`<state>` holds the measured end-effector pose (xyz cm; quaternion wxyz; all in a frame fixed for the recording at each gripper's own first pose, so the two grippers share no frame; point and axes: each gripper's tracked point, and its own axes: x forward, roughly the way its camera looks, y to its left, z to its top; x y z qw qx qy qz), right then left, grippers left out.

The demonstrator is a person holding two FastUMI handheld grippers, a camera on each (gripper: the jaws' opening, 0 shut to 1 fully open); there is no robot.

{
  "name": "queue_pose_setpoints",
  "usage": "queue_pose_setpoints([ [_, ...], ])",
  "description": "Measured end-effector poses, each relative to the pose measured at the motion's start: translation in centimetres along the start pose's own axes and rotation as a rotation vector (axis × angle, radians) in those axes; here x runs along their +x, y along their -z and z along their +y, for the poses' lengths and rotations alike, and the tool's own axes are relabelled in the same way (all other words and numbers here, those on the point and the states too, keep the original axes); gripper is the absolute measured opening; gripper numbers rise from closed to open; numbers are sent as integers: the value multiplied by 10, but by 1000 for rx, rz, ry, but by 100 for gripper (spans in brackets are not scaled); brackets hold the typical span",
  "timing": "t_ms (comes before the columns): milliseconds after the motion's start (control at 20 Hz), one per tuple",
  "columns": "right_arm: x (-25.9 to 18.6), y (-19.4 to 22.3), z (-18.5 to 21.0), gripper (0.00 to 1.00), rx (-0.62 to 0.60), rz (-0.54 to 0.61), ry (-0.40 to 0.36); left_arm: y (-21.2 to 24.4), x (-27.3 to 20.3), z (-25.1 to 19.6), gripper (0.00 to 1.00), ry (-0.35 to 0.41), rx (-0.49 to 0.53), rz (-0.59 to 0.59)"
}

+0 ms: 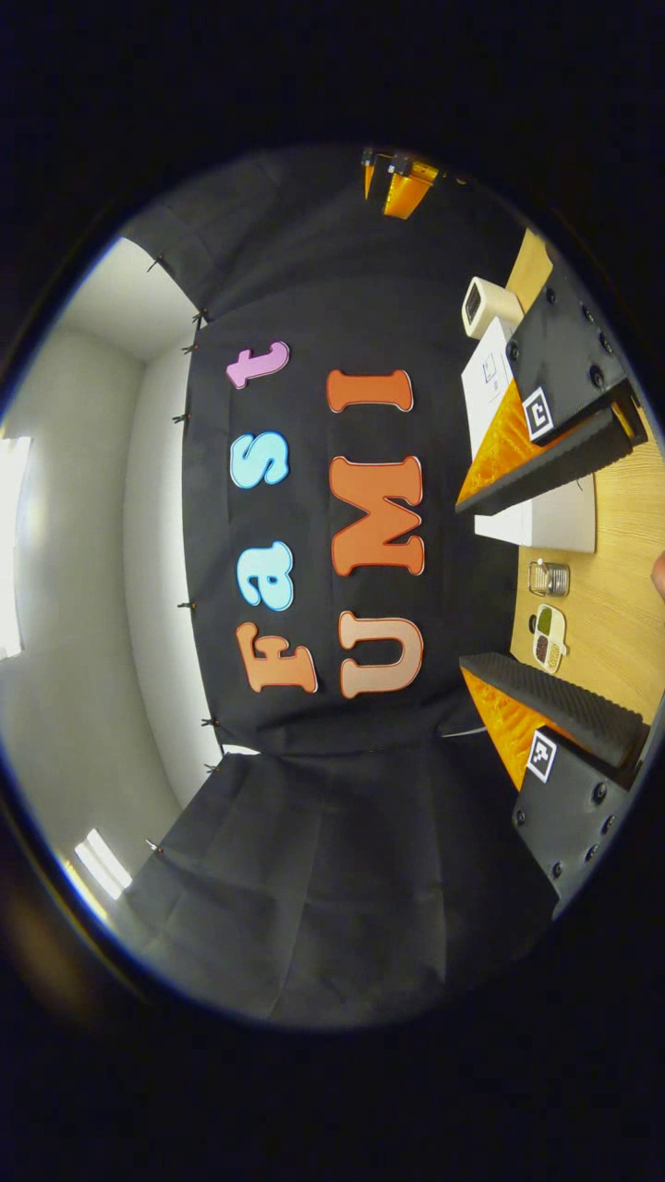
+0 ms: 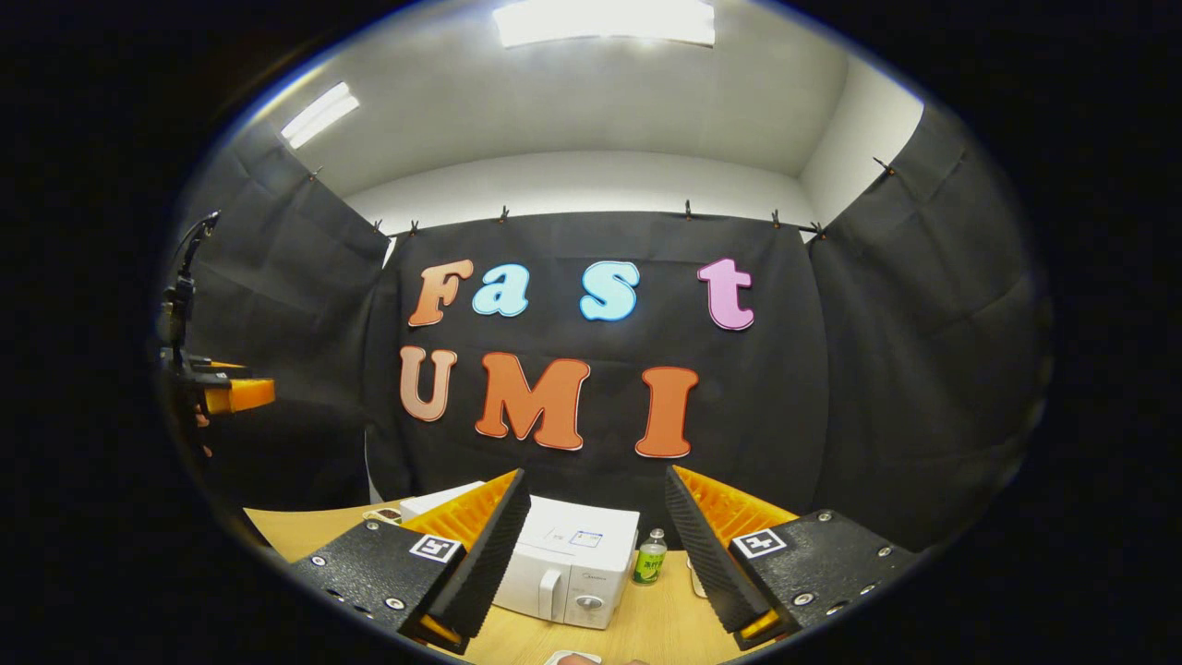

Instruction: Open the microwave oven with the left hand, put the food in, and close the microwave oven.

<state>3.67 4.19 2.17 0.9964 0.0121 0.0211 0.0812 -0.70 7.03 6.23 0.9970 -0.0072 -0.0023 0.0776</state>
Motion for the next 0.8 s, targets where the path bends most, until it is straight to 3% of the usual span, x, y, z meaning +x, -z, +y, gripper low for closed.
queue_pose_setpoints([
  [300,4,-16,-7,91,-4,-35,21,-24,-6,-7,94,3,55,-80],
  [400,3,-18,-7,96,-9,-39,27,-21,-4,-13,94,12,51,-74],
  [450,2,-19,-6,91,-7,-38,25,-17,-4,-17,98,20,44,-60],
  [500,2,-19,-6,91,-7,-38,26,-12,-3,-21,94,35,39,-44],
  [600,3,-20,-5,91,-10,-43,22,-5,0,-23,94,44,36,-19],
  [700,0,-22,-5,91,-15,-50,20,1,1,-27,100,57,46,-7],
  [800,1,-22,-1,91,-22,-53,10,4,1,-33,98,66,53,-3],
])
